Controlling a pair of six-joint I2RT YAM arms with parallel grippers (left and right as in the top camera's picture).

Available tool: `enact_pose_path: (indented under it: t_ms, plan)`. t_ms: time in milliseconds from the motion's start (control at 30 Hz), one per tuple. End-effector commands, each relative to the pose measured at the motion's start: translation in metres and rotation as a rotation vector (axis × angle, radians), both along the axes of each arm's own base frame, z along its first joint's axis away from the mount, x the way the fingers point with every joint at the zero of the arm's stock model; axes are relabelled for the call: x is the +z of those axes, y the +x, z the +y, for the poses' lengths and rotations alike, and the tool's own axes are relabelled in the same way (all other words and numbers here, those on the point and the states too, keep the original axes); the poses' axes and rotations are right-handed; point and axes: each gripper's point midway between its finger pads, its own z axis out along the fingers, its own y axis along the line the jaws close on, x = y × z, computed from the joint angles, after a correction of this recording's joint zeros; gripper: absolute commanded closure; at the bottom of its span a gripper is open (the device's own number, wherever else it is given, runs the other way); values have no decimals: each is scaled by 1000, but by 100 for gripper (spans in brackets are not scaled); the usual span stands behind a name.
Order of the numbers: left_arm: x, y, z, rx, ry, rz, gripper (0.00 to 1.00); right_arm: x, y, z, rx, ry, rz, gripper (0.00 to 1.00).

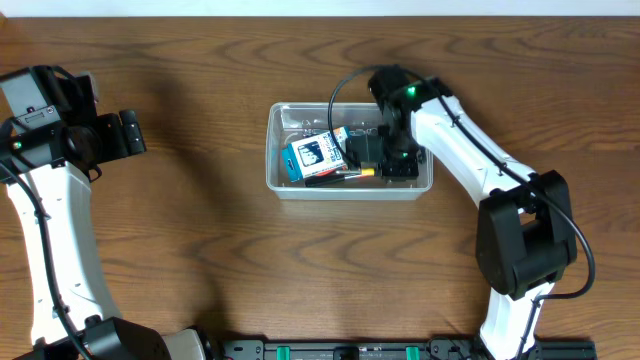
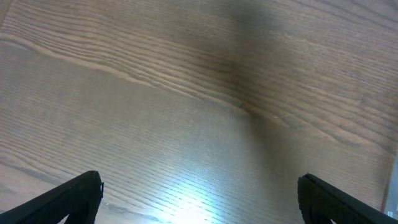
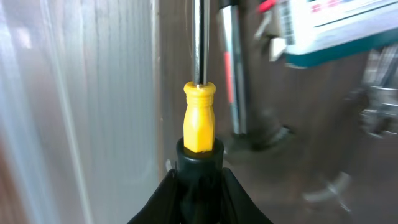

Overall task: Pack container
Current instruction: 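Carry the screwdriver with the right gripper into the container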

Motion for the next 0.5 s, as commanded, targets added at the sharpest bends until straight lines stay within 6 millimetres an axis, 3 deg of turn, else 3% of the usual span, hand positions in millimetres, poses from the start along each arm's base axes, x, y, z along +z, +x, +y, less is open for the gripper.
enact_pose_path:
  t_ms: [0, 200, 467]
  plan:
    - [0, -1, 0, -10, 1, 4, 2, -14, -9, -3, 19, -3, 27, 99]
    - [0, -2, 0, -10, 0, 6, 2, -20, -16, -3, 19, 5, 48, 94]
    - [0, -2, 0, -10, -1, 9, 2, -21, -13, -2, -1, 8, 38, 75]
